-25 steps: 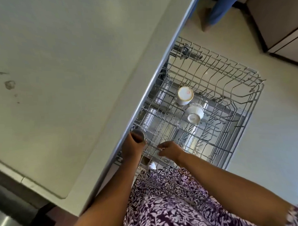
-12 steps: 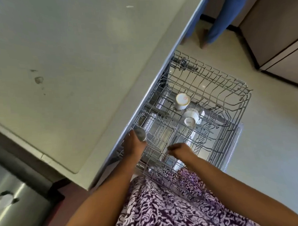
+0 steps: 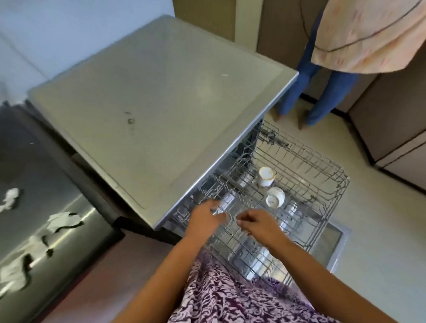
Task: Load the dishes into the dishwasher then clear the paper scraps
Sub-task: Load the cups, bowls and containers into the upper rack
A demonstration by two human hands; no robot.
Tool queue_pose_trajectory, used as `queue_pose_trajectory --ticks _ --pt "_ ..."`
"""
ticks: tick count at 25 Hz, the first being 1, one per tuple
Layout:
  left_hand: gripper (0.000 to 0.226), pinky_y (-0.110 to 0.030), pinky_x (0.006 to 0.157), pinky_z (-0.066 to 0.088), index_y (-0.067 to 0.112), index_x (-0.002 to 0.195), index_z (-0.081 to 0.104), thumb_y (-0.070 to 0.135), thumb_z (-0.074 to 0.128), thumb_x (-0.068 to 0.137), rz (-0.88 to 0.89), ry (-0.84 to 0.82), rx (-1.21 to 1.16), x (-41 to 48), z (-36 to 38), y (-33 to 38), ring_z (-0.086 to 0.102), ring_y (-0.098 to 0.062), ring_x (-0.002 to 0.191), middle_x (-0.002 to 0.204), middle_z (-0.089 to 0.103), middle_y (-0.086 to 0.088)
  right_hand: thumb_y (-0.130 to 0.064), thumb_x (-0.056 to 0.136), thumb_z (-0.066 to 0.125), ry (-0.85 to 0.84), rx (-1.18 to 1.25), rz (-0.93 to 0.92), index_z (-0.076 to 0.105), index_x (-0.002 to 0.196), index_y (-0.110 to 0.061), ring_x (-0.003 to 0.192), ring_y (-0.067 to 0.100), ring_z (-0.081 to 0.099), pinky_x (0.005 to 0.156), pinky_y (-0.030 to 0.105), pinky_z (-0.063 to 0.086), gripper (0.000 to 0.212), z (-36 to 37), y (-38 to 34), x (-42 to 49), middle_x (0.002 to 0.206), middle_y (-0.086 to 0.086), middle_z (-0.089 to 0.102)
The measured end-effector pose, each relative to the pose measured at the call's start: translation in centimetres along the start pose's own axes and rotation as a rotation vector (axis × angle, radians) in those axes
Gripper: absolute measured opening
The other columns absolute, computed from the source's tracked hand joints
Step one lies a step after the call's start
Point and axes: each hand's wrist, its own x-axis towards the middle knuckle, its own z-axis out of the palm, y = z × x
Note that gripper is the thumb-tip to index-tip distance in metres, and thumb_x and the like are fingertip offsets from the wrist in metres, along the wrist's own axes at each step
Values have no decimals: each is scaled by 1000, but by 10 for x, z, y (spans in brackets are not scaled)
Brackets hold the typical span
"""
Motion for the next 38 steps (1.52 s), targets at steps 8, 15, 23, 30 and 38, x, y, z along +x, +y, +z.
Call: queue_pose_trajectory --ticks 8,15,23,30,38 --pt "36 -11 75 47 22 120 58 22 67 85 117 168 -123 -93 -89 14 61 -7 94 109 63 7 -17 87 63 -134 -61 -254 69 92 -14 85 23 65 83 41 53 8 20 -79 -24 88 6 70" --pt "16 -21 64 46 25 89 66 11 70 82 62 581 -429 -148 -177 -47 56 3 58 66 63 14 -12 85 66 -227 -36 -379 69 90 -18 82 20 69 80 36 56 9 68 -144 -31 88 5 72" --pt "14 -18 57 41 23 76 68 11 70 81 -68 897 -611 -178 -274 -131 52 0 51 58 60 10 -3 86 62 -321 -30 -419 69 85 -11 72 22 68 70 31 54 11 171 -220 -29 81 10 72" --pt "18 -31 78 51 18 89 66 5 72 77 -84 1099 -703 -193 -365 -209 65 -22 85 86 69 -6 -6 85 62 -418 -143 -560 70 86 -15 76 19 68 73 32 56 12 290 -279 -40 82 9 71" --pt "30 -31 79 48 20 100 62 9 75 75 -55 1105 -627 -181 -428 -248 60 -19 94 98 64 0 -15 84 66 -454 -325 -587 62 111 -23 101 4 60 81 9 46 28 388 -292 -46 107 -6 64"
